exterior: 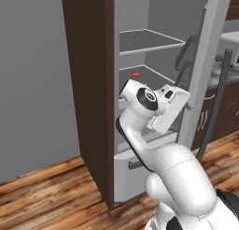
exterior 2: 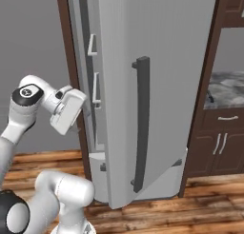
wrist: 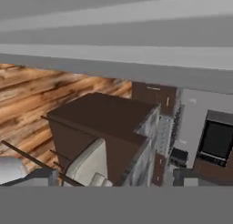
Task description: Retrieve the butter from the fridge and place it on a plate on the dining table. Then retrieve the butter knife by the fridge and place it near the plate.
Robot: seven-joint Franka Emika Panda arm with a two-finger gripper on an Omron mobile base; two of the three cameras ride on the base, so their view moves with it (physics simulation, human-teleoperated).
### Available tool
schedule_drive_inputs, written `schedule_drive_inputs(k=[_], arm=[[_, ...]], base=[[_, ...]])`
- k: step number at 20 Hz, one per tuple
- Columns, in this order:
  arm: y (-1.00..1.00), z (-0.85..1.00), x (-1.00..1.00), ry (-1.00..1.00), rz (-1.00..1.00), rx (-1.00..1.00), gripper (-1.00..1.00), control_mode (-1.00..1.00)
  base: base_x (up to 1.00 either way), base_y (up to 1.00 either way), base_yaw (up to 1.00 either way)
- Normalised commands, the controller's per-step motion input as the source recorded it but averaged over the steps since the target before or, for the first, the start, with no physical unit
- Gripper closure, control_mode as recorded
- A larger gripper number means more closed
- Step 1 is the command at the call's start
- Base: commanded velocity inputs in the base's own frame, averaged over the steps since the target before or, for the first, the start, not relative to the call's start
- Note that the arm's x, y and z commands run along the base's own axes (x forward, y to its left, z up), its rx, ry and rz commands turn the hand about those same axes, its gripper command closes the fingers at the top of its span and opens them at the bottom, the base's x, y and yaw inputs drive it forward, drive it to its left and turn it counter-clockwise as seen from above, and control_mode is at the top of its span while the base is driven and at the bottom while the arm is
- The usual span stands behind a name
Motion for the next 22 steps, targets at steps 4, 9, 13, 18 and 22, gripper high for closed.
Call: schedule_drive_inputs(k=[4, 9, 13, 18, 22], arm=[[0.00, 0.00, 0.71, 0.20, 0.00, -0.16, -1.00, -1.00], [0.00, 0.00, 0.56, 0.18, 0.00, -0.13, -1.00, -1.00], [-0.03, 0.00, 0.53, 0.19, 0.01, -0.09, -1.00, -1.00], [-0.06, -0.04, 0.52, 0.15, 0.01, -0.05, -1.00, -1.00], [-0.13, -0.10, 0.30, 0.09, 0.00, -0.03, -1.00, -1.00]], base=[[0.00, 0.00, 0.00], [0.00, 0.00, 0.00], [0.00, 0.00, 0.00], [0.00, 0.00, 0.00], [0.00, 0.00, 0.00]])
